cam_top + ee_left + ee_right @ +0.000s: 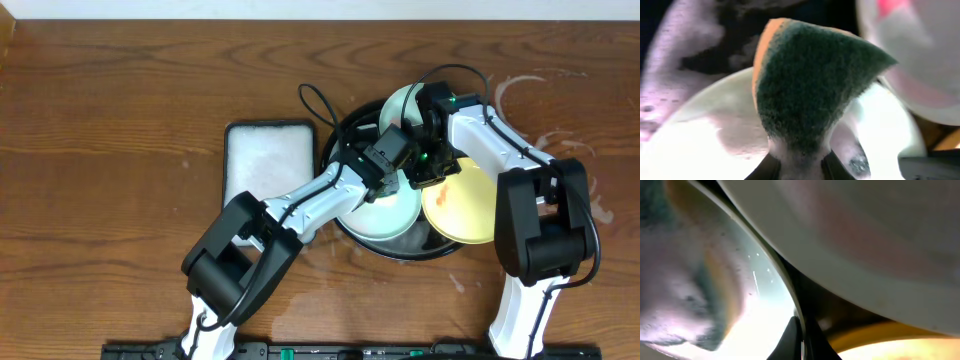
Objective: Clean dirty plates on tray and stack at the side
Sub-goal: 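Continue wiping the green plate surface with the left-held sponge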
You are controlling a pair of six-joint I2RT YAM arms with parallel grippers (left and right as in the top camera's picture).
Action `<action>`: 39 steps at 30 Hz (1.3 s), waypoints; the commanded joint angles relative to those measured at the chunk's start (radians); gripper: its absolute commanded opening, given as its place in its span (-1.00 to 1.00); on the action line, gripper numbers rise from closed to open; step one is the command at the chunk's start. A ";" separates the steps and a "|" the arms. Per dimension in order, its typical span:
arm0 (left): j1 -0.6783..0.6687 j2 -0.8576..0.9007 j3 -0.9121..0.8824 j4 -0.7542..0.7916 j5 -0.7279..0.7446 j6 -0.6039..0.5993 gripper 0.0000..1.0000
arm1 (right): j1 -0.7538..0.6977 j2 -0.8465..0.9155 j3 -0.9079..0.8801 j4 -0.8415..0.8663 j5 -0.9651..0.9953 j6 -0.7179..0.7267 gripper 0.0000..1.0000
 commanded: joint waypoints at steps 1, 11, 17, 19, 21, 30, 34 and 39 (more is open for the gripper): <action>0.020 0.026 -0.018 -0.084 -0.109 0.034 -0.84 | -0.002 0.016 -0.020 -0.006 0.040 -0.013 -0.97; 0.093 0.026 -0.018 -0.212 -0.321 0.122 -0.85 | -0.002 0.016 -0.020 -0.005 0.040 -0.013 -0.98; 0.091 0.024 -0.017 -0.211 -0.346 0.102 -0.84 | -0.002 0.016 -0.020 -0.005 0.040 -0.013 -0.98; 0.087 0.024 -0.017 -0.210 -0.309 0.060 -0.85 | -0.002 0.016 -0.020 -0.004 0.040 -0.013 -0.97; 0.086 0.024 -0.018 -0.202 -0.197 0.006 -0.84 | -0.002 0.016 -0.020 -0.003 0.040 -0.013 -0.97; 0.064 0.026 -0.018 -0.229 0.073 -0.017 -0.85 | -0.002 0.016 -0.020 -0.001 0.040 -0.013 -0.97; 0.056 0.026 -0.018 -0.283 0.076 -0.017 -0.85 | -0.002 0.016 -0.020 0.001 0.040 -0.013 -0.97; 0.055 0.025 -0.018 -0.307 0.126 -0.017 -0.84 | -0.002 0.016 -0.020 0.003 0.040 -0.013 -0.98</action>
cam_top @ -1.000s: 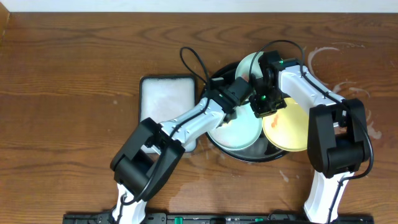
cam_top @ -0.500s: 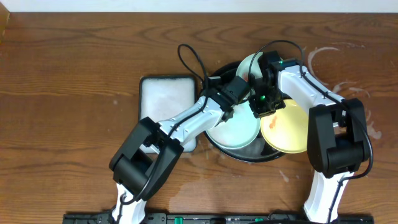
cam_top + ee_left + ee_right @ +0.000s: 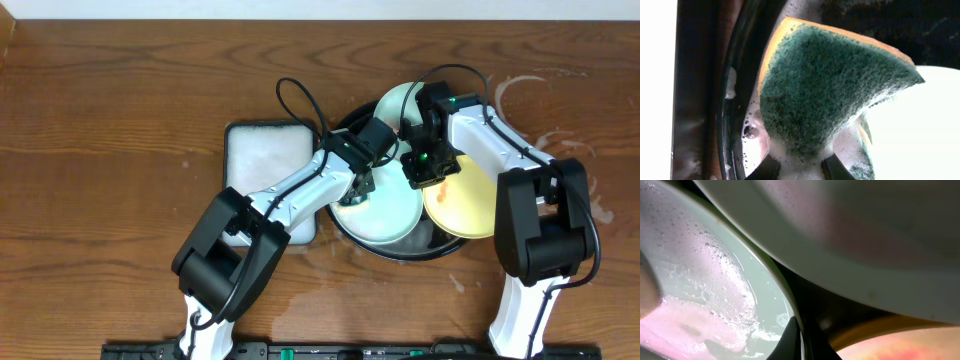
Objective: Clean dirty plates on tray and stack at the side
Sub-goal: 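Continue wiping the green plate surface with the left-held sponge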
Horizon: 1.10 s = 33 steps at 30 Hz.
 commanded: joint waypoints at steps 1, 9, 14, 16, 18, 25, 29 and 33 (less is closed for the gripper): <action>-0.011 0.039 -0.045 -0.050 0.106 0.001 -0.85 | -0.002 0.016 -0.019 -0.001 0.042 -0.005 -0.98; 0.039 0.038 -0.025 0.021 0.044 0.095 -0.85 | -0.002 0.016 -0.019 0.012 0.042 0.018 -0.97; 0.086 0.005 -0.003 0.013 0.078 0.099 -0.85 | -0.002 0.016 -0.019 0.022 0.042 0.041 -0.97; 0.094 -0.024 -0.003 0.012 0.101 0.107 -0.85 | -0.002 0.016 -0.019 0.030 0.041 0.063 -0.97; 0.095 -0.058 -0.003 0.013 0.126 0.124 -0.85 | -0.002 0.016 -0.020 0.039 0.041 0.094 -0.97; 0.056 -0.129 -0.005 0.013 0.194 0.135 -0.85 | -0.002 0.016 -0.020 0.045 0.041 0.115 -0.98; 0.008 -0.122 -0.034 0.018 0.193 0.091 -0.85 | -0.002 0.016 -0.020 0.044 0.041 0.116 -0.97; -0.034 -0.095 -0.051 0.025 0.182 0.082 -0.85 | -0.002 0.016 -0.020 0.044 0.041 0.116 -0.97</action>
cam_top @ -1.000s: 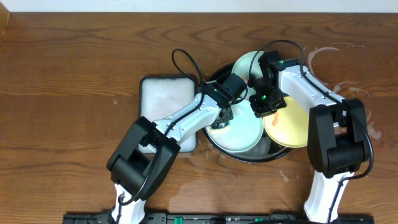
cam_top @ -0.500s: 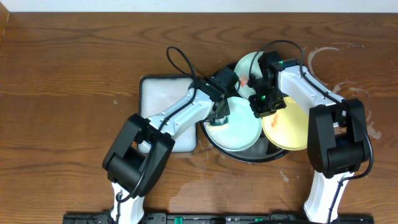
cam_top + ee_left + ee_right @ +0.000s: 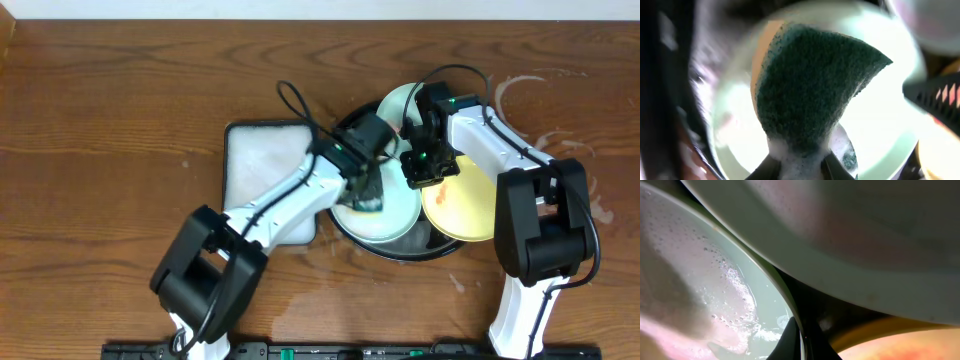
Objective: Clean dirty plates on tray and stack at the side
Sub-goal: 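Continue wiping the green plate surface with the left-held sponge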
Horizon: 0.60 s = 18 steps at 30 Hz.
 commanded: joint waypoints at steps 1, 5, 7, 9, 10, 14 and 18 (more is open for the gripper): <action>-0.030 0.032 -0.022 0.002 -0.011 -0.023 -0.85 | -0.002 0.016 -0.015 0.029 0.051 0.034 -0.98; -0.041 0.086 -0.022 0.026 -0.013 -0.034 -0.85 | -0.002 0.016 -0.015 0.028 0.051 0.034 -0.98; -0.040 0.118 -0.022 0.049 -0.014 -0.034 -0.85 | -0.002 0.016 -0.015 0.026 0.051 0.034 -0.98; -0.040 0.149 -0.022 0.061 -0.024 -0.034 -0.84 | -0.002 0.016 -0.015 0.025 0.051 0.034 -0.98; -0.040 0.163 -0.022 0.058 -0.045 -0.033 -0.85 | -0.002 0.016 -0.015 0.025 0.051 0.034 -0.98; -0.040 0.199 -0.022 -0.038 -0.308 -0.030 -0.85 | -0.002 0.016 -0.015 0.024 0.051 0.034 -0.98; -0.039 0.195 -0.022 -0.133 -0.581 -0.030 -0.85 | -0.002 0.016 -0.015 0.025 0.051 0.033 -0.98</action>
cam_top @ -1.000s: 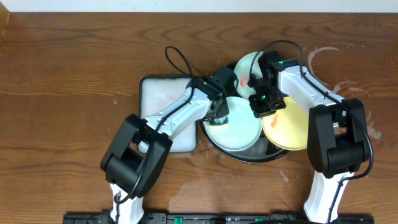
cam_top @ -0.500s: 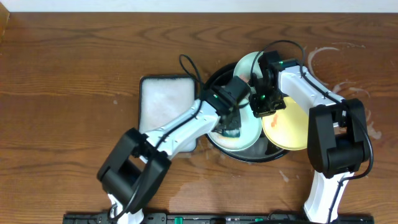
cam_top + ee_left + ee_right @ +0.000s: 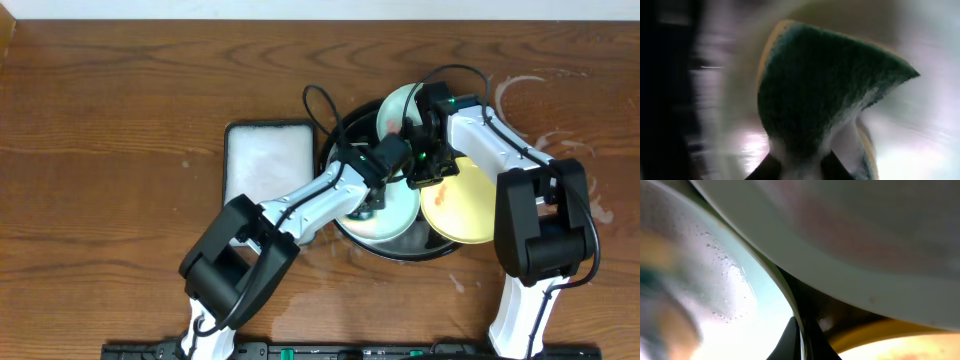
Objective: Clean dirty plates on tray and stack at the side
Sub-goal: 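Continue wiping the green plate surface with the left-held sponge, then carry the sponge with the left gripper back to the foam tray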
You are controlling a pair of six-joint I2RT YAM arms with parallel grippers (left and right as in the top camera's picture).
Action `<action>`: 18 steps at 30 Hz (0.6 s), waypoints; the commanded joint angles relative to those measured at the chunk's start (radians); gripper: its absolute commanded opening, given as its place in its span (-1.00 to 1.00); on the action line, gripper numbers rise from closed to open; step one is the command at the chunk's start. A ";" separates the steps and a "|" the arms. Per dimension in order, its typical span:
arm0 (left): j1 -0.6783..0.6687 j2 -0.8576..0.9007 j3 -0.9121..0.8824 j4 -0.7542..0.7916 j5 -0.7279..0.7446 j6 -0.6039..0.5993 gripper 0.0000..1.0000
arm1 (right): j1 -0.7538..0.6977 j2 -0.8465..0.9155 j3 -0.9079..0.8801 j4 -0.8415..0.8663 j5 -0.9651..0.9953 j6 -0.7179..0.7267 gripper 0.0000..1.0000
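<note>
A pale green plate lies tilted in the black round tray, soapy and wet. My left gripper is shut on a green and orange sponge, which presses on the plate's face. My right gripper is shut on the green plate's right rim, one finger on each side of it. A second pale plate leans at the tray's back and fills the upper right wrist view. A yellow plate lies at the tray's right side.
A white foamy pad in a black frame lies left of the tray. Wet smears mark the wooden table at the far right.
My left gripper with the sponge has moved from the plate's upper left toward its middle, closer to the right gripper. The right gripper still holds the plate's rim.
The sponge was first at the plate's middle, then at its left edge by the tray rim, then on its upper left, and now again near the middle. Throughout, my right gripper stayed shut on the plate's right rim. Suds cover the plate.
</note>
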 commanded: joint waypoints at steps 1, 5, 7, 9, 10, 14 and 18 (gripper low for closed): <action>0.026 0.070 -0.049 -0.076 -0.375 -0.013 -0.85 | -0.002 0.016 -0.015 0.025 0.059 0.031 -0.97; 0.028 0.029 -0.047 -0.080 -0.446 -0.013 -0.85 | -0.002 0.016 -0.015 0.024 0.059 0.031 -0.98; 0.028 0.002 -0.042 -0.074 -0.446 -0.019 -0.85 | -0.002 0.016 -0.015 0.024 0.059 0.031 -0.98; 0.028 -0.036 -0.037 -0.070 -0.446 -0.026 -0.85 | -0.002 0.016 -0.015 0.024 0.059 0.031 -0.98; 0.029 -0.062 -0.036 -0.069 -0.446 -0.037 -0.85 | -0.002 0.016 -0.015 0.024 0.059 0.031 -0.98; 0.054 -0.195 -0.036 -0.073 -0.445 -0.083 -0.85 | -0.002 0.016 -0.015 0.025 0.059 0.031 -0.98; 0.119 -0.334 -0.036 -0.102 -0.438 -0.085 -0.85 | 0.002 0.016 -0.015 0.024 0.058 0.031 -0.98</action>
